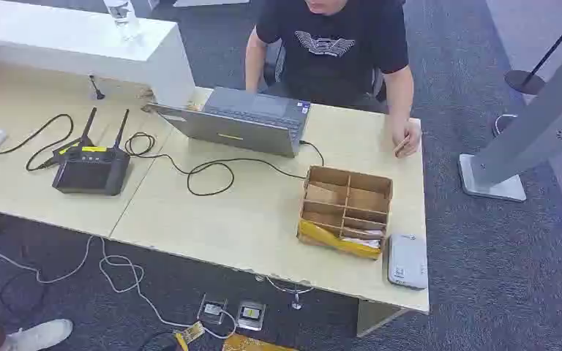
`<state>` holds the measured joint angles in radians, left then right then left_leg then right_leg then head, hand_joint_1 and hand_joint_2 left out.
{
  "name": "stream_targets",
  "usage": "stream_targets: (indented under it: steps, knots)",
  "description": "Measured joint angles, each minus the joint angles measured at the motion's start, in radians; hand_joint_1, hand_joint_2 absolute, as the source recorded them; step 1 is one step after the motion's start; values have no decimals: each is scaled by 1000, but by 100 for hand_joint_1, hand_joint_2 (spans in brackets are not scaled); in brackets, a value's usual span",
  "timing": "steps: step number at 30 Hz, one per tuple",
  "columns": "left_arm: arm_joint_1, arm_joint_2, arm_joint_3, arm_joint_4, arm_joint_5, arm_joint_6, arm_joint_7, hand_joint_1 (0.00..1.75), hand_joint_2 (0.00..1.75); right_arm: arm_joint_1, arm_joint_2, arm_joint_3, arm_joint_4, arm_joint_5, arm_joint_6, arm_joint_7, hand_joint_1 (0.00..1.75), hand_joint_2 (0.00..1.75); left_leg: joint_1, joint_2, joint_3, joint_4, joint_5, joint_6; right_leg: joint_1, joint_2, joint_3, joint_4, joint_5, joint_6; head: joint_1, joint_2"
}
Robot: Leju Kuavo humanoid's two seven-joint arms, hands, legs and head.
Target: Pass the card to the sensor for recognition and then transmit it.
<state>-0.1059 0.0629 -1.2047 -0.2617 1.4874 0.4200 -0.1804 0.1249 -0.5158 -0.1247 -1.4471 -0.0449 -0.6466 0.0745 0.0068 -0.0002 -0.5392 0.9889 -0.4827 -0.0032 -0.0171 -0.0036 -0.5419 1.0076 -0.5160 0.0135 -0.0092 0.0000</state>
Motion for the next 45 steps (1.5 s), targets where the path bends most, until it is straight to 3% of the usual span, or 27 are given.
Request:
stream_targets:
  steps: [7, 11, 14, 22, 30, 40, 45]
  knots:
    - [-1, 1, -8, 0, -23, -8, -8, 0, 0, -62, -69, 29, -210, 263, 3, 174, 0, 175, 0, 0, -1, 0, 0, 0, 0, 0, 0, 0, 0, 0, 0, 0]
    - [-7, 2, -21, 0, -41, -13, -9, 0, 0, -197, -118, 131, -289, 428, 32, 305, 0, 175, 0, 1, -1, 0, 1, 0, 0, 0, 0, 1, 1, 0, 0, 0]
    - [-7, 2, -25, 0, -46, -18, -9, 0, 0, -295, -144, 224, -318, 484, 85, 346, 0, 175, 0, -2, -2, 0, 2, 2, 0, -3, 0, 1, 1, 0, 0, 0]
    - [-9, 3, -26, 0, -57, -27, -9, 0, 0, -548, -151, 508, -305, 587, 278, 411, 0, 175, 0, -3, -3, 0, 3, 2, 0, -3, -1, 1, 1, 0, 0, 0]
    - [-9, 5, -26, 2, -59, -31, -9, 0, 0, -702, -146, 745, -248, 705, 380, 451, 0, 175, 0, -7, -5, 0, 3, 2, 0, -7, -2, 1, 0, 0, 0, 0]
    - [-9, 6, -26, 2, -56, -24, -9, 0, 0, -838, -110, 970, -149, 759, 456, 461, 0, 175, 0, -7, -4, 0, 4, 1, 0, -7, -2, 1, 0, 0, 0, 0]
    - [-9, 5, -26, 2, -54, -21, -1, 0, 0, -874, -81, 1029, -94, 767, 466, 470, 0, 175, 0, -7, -5, 0, 4, 1, 0, -7, -2, 1, 0, 0, 0, 0]
